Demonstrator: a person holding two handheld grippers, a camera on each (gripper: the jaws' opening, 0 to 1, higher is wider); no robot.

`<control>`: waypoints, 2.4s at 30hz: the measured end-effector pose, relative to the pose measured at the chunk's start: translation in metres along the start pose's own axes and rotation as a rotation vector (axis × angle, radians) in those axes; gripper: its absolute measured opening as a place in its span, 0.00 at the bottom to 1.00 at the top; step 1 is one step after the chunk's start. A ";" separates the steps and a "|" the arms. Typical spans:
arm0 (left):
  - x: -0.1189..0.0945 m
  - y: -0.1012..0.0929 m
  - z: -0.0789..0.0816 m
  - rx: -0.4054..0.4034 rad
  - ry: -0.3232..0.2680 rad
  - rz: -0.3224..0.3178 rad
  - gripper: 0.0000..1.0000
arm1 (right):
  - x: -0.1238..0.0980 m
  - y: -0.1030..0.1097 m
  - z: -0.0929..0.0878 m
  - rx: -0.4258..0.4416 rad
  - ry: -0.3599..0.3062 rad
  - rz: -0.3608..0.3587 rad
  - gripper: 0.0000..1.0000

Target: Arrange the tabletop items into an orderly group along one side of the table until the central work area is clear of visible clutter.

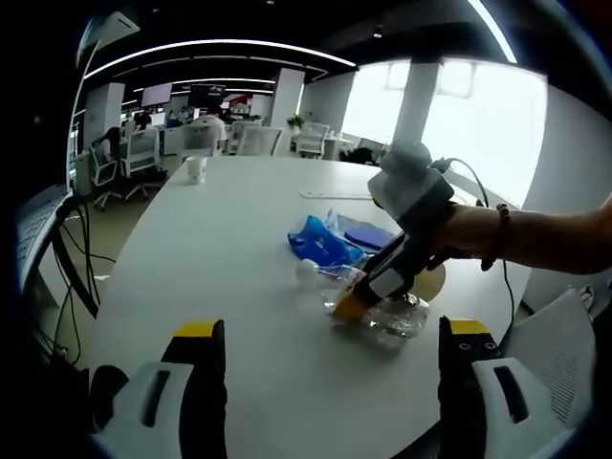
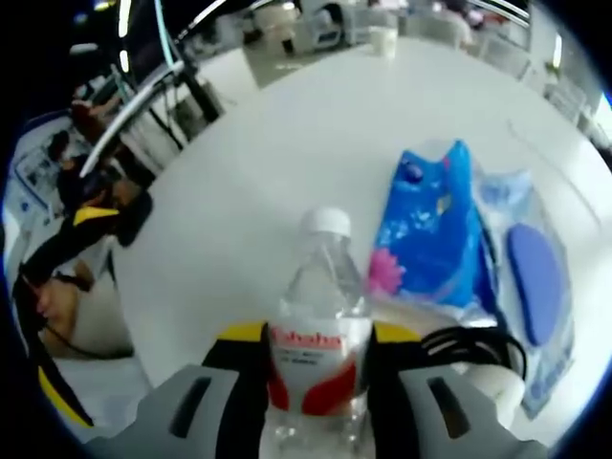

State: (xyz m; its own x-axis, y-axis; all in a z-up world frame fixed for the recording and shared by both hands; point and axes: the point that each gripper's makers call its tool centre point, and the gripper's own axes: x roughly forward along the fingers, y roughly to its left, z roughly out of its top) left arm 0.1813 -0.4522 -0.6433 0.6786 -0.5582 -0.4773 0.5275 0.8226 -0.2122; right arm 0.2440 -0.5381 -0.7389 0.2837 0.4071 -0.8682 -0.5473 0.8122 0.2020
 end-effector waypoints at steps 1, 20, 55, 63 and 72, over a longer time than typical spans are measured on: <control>0.000 -0.001 0.000 0.001 0.000 -0.002 0.91 | -0.001 0.000 0.000 -0.003 -0.005 -0.001 0.36; 0.012 -0.009 0.009 0.024 0.001 -0.030 0.89 | -0.040 -0.001 0.039 0.101 -0.322 -0.025 0.35; 0.019 -0.018 0.003 0.066 0.021 -0.065 0.86 | -0.074 -0.001 0.042 0.052 -0.782 -0.230 0.37; 0.019 -0.024 0.001 0.077 0.026 -0.077 0.86 | -0.079 0.001 0.027 0.087 -0.774 -0.275 0.37; 0.022 -0.028 -0.005 0.137 0.059 -0.085 0.86 | -0.081 0.011 0.012 0.096 -0.756 -0.324 0.37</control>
State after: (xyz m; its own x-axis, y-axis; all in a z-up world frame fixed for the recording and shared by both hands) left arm 0.1787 -0.4870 -0.6522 0.5995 -0.6144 -0.5130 0.6491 0.7482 -0.1375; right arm 0.2243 -0.5574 -0.6616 0.8873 0.2902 -0.3584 -0.2874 0.9558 0.0622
